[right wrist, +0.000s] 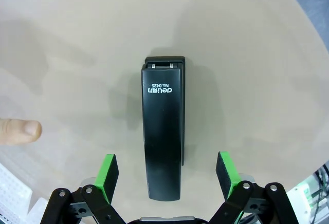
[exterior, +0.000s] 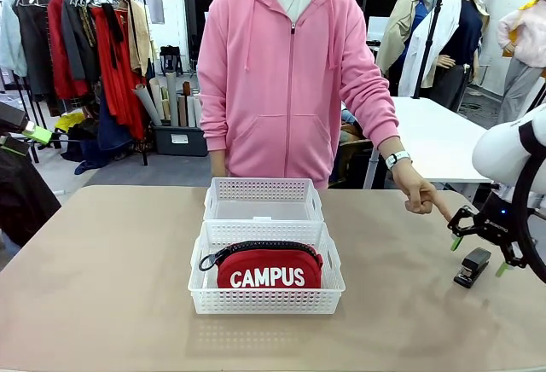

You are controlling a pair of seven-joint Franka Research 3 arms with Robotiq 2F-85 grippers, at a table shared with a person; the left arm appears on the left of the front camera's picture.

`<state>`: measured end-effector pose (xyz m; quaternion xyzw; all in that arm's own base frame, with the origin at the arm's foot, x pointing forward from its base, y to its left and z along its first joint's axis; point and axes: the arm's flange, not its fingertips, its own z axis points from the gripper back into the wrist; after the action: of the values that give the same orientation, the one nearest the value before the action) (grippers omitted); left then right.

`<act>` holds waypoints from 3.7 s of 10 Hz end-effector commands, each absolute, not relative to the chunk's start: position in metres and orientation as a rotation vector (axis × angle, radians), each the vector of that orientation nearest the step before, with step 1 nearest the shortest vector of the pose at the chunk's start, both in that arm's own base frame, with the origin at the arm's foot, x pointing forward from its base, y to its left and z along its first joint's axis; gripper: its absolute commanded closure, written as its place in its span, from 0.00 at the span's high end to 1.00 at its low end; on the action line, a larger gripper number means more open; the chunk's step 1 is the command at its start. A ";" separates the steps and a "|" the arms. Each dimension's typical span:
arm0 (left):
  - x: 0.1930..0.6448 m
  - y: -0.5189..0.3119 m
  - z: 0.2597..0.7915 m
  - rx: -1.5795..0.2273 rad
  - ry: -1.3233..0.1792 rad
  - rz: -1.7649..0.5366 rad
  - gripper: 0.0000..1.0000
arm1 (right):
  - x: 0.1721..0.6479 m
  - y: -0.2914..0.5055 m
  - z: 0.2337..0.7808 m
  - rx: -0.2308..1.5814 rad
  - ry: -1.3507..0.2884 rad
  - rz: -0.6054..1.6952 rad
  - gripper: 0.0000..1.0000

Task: Distribute items into two baskets.
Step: Pick up the Stapler that the person points to.

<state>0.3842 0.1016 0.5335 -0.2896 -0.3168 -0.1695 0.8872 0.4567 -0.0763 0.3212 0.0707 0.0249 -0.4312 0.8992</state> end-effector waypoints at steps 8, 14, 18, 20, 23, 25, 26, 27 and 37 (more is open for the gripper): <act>0.383 0.101 0.534 -0.610 -0.656 -0.343 1.00 | 0.453 -0.072 0.309 0.126 0.043 -0.894 1.00; 0.383 0.101 0.534 -0.610 -0.656 -0.343 1.00 | 0.455 -0.074 0.311 0.137 0.071 -0.888 1.00; 0.383 0.101 0.534 -0.610 -0.656 -0.343 1.00 | 0.456 -0.073 0.309 0.113 0.073 -0.900 1.00; 0.383 0.101 0.534 -0.610 -0.656 -0.343 1.00 | 0.458 -0.070 0.305 0.085 0.057 -0.898 1.00; 0.383 0.101 0.534 -0.610 -0.656 -0.343 1.00 | 0.461 -0.068 0.303 0.062 0.045 -0.894 0.71; 0.383 0.101 0.534 -0.610 -0.656 -0.343 1.00 | 0.461 -0.068 0.301 0.058 0.042 -0.889 0.44; 0.383 0.101 0.534 -0.610 -0.656 -0.343 1.00 | 0.461 -0.069 0.300 0.055 0.047 -0.882 0.30; 0.383 0.101 0.534 -0.610 -0.656 -0.343 1.00 | 0.461 -0.069 0.300 0.053 0.049 -0.878 0.16; 0.383 0.101 0.534 -0.610 -0.656 -0.343 1.00 | 0.457 -0.061 0.315 0.084 0.017 -0.729 0.07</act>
<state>0.3842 0.1016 0.5335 -0.2896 -0.3167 -0.1695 0.8872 0.4585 -0.0685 0.3043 0.0419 0.0289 -0.3972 0.9163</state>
